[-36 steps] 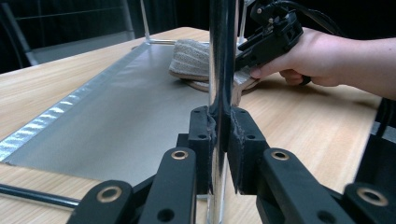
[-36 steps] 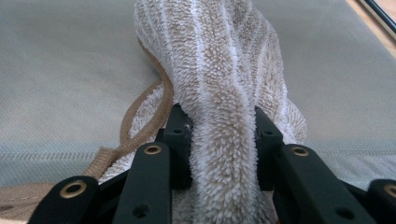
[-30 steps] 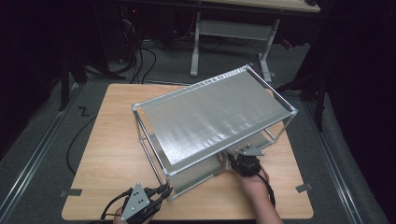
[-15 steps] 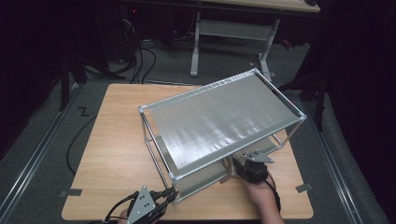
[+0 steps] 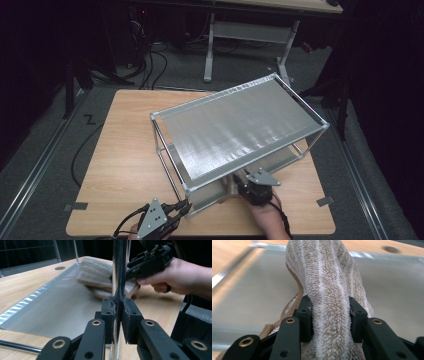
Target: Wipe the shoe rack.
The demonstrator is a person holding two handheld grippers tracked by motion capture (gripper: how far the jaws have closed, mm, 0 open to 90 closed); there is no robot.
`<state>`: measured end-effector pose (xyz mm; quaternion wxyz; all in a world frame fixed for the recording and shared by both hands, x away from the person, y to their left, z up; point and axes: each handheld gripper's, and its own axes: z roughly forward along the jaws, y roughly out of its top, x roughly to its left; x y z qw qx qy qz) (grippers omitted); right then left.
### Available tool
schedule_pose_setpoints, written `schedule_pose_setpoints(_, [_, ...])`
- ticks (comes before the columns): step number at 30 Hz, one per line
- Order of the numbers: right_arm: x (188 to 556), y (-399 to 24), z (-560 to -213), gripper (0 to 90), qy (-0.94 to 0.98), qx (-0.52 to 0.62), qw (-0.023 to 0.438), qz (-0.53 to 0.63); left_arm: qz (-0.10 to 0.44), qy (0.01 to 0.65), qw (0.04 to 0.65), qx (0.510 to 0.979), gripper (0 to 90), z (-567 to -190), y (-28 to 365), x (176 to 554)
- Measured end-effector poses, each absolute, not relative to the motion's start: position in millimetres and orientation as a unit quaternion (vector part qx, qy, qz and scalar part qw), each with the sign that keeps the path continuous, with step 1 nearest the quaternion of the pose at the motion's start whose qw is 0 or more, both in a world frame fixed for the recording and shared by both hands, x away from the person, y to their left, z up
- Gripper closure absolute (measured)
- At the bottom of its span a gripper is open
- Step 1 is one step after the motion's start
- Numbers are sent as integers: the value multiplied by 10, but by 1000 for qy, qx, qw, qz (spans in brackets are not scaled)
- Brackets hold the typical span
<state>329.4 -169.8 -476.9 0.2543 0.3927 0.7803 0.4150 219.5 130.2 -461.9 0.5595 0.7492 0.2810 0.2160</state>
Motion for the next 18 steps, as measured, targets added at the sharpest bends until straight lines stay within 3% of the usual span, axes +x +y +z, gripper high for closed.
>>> schedule_pose_setpoints(11, [3020,-934,-4846,574,817,321,186,441,214,284,563,746,804,-4625,1293,2200])
schedule_pose_setpoints(15, [3014,-895,-4867,457,820,323,172,440,216,285,562,746,804,-4626,1291,2197])
schedule_pose_setpoints(18, [2993,-966,-4808,444,808,319,180,461,215,285,563,745,804,-4629,1293,2200])
